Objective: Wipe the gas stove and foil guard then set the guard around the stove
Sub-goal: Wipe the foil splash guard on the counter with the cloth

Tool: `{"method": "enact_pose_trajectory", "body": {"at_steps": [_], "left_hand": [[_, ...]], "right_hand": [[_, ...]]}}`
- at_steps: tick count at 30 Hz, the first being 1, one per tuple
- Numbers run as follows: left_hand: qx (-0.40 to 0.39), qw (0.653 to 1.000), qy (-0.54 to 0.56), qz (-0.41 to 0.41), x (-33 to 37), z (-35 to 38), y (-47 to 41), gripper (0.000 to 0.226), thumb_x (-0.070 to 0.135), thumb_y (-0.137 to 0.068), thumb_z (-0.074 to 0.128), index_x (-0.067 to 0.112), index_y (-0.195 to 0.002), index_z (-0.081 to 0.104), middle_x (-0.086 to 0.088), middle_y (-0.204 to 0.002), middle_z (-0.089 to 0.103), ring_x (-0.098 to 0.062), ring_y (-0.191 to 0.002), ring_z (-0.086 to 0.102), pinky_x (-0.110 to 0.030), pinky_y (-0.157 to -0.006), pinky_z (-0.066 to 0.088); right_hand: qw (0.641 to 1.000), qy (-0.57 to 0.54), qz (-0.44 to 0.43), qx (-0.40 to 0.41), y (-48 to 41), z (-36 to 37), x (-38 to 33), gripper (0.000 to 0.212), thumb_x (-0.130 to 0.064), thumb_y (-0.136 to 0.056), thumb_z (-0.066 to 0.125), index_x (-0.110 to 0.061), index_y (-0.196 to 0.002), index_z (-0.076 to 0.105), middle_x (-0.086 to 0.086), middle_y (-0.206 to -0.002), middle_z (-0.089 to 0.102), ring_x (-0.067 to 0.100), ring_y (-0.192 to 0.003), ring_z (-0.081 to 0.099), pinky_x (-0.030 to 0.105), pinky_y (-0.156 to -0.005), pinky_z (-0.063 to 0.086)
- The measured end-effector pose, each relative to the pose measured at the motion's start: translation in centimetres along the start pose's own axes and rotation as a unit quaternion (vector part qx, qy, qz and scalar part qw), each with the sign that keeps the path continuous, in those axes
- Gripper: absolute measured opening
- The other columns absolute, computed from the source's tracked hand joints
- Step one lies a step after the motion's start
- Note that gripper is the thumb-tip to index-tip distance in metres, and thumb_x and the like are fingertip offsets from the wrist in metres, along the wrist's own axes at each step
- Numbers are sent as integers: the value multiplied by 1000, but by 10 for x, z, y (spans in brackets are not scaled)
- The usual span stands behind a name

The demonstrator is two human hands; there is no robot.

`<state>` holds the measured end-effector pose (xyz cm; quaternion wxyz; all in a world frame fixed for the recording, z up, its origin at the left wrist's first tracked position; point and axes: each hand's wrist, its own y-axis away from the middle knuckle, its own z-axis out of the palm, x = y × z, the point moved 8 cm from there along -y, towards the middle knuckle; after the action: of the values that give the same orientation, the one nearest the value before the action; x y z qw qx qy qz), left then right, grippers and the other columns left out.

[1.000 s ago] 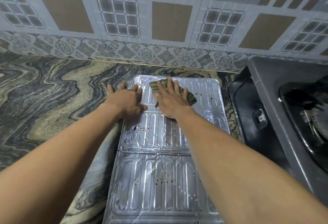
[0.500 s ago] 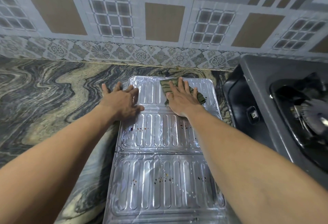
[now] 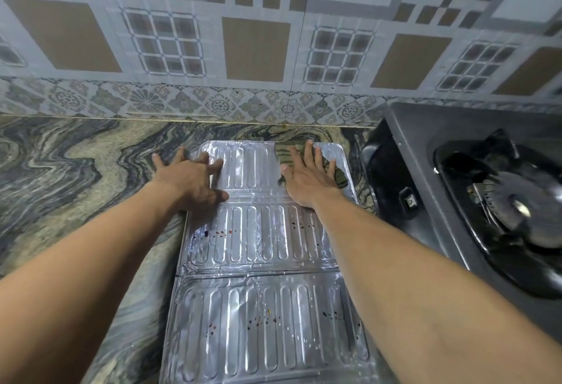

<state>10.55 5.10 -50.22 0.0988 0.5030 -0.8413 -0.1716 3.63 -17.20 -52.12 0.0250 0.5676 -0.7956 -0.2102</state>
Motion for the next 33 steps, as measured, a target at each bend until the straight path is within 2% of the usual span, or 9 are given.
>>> {"method": "enact_pose_trajectory", "body": {"at_steps": [7,15,22,27,33], "left_hand": [[-10,1000,17,-6,2,-1,1,90,77,-82,51,45,-155,8,10,-166,-1,-34,-152,-7,-77,-108,-4],[-13,999,30,-13,4,-1,2,89,75,-82,53,45,-155,10,8,-165,-2,-36,-151,-7,-77,-106,-7],[14,1000,22,0,7,-5,8,89,75,-84,51,40,-156,13,6,-166,2,-36,-151,-6,-75,-108,-6],[40,999,12,27,11,3,30,81,71,-91,40,33,-158,15,5,-166,4,-34,-152,-6,-72,-112,-5],[0,999,-6,43,-9,11,56,87,64,-85,59,33,-156,21,10,-166,4,-32,-152,-5,-73,-112,3]], "right_hand": [[997,-20,69,26,2,-5,29,61,-47,-106,11,-27,-157,-14,7,-160,-31,26,-148,-28,58,-118,-13],[994,-42,81,55,33,11,21,62,-46,-106,15,-23,-159,-8,10,-163,-24,27,-150,-22,58,-118,-11],[997,-13,75,22,47,19,19,62,-51,-104,9,-28,-156,-18,8,-160,-32,27,-148,-27,59,-117,-12],[997,-18,76,3,47,19,20,63,-49,-105,11,-28,-155,-20,9,-157,-37,27,-146,-31,60,-116,-15],[997,-27,74,-5,48,17,20,63,-48,-105,12,-28,-156,-19,9,-158,-37,27,-146,-31,59,-116,-16]]}}
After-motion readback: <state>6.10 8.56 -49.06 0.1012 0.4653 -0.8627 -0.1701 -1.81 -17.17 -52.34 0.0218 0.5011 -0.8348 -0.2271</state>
